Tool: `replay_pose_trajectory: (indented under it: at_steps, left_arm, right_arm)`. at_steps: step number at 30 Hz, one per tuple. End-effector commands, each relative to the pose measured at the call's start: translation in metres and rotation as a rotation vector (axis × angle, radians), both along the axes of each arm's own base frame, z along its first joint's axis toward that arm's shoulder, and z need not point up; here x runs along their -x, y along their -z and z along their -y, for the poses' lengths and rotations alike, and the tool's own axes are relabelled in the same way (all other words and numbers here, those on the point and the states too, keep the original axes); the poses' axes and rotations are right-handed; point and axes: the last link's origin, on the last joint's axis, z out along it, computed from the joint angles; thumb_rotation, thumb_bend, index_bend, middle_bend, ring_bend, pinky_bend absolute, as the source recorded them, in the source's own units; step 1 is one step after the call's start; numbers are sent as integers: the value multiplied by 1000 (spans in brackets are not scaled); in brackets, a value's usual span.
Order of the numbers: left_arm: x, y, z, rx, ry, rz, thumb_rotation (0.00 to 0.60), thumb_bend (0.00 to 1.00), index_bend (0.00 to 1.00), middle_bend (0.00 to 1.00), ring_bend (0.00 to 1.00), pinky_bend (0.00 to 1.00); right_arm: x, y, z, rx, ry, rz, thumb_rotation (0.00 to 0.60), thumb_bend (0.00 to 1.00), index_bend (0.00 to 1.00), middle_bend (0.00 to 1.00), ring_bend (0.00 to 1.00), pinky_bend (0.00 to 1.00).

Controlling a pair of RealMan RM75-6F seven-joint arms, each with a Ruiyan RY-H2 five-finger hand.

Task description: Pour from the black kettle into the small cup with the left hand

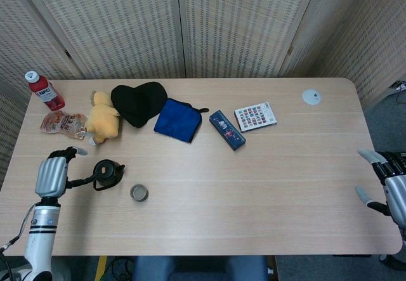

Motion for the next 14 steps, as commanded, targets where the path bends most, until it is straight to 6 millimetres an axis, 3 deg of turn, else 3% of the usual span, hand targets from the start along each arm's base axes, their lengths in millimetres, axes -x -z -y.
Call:
replay_pose_trajectory:
  at_steps: [1,4,14]
  left_arm:
    - [2,-10,20,-19,-6,-10,512,119,372,351,357,259]
    - [4,-15,31,-19,-25,-34,594,127,381,351,357,258]
    - [3,-25,69,-41,-40,-121,600,130,394,351,356,251]
  right_arm:
    - [-2,7,0,-32,-10,4,600,295,169,211,169,173]
    - [-3,12,-1,-54,-12,-10,600,296,169,211,169,173]
    - [-2,27,-5,-52,5,-34,600,296,168,211,169,173]
